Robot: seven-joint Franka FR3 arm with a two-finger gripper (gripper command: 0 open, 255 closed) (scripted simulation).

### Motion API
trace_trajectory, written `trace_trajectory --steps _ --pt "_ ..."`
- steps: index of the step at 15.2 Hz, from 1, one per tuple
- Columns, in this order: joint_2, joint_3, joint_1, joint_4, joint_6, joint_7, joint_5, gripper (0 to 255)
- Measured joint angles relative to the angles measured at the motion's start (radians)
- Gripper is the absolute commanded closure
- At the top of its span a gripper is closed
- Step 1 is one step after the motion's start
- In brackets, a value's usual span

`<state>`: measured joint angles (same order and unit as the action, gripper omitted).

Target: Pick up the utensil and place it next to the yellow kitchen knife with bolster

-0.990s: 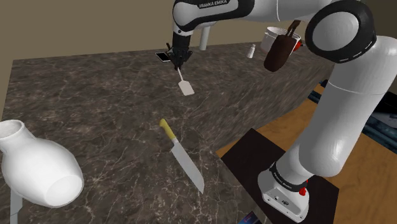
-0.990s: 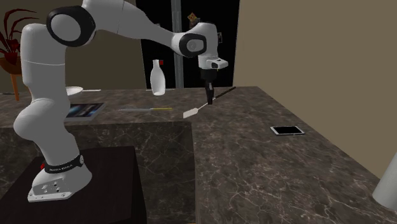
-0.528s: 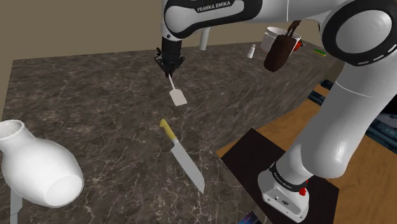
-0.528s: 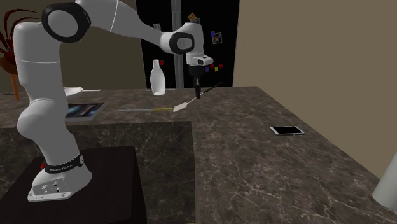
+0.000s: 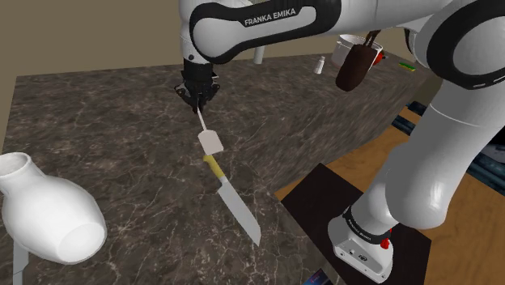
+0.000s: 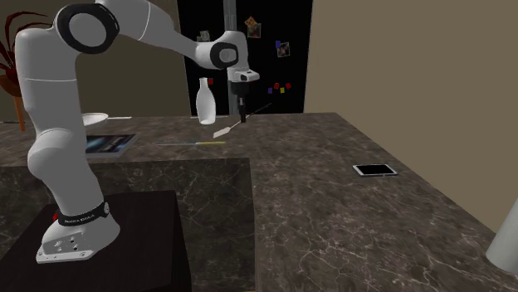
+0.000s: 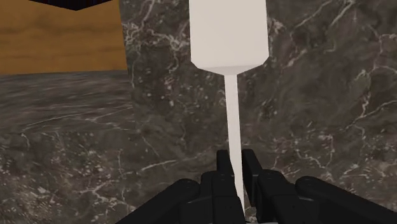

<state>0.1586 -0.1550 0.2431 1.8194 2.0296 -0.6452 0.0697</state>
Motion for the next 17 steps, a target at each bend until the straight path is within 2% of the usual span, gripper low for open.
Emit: trace_trajectory --steps 10,17 --pt "0.047 -0.087 0.136 -0.056 -0.024 -0.234 0.039 255" --pt "0.141 -0.136 0.244 -0.183 -0.073 -0.394 0.081 255"
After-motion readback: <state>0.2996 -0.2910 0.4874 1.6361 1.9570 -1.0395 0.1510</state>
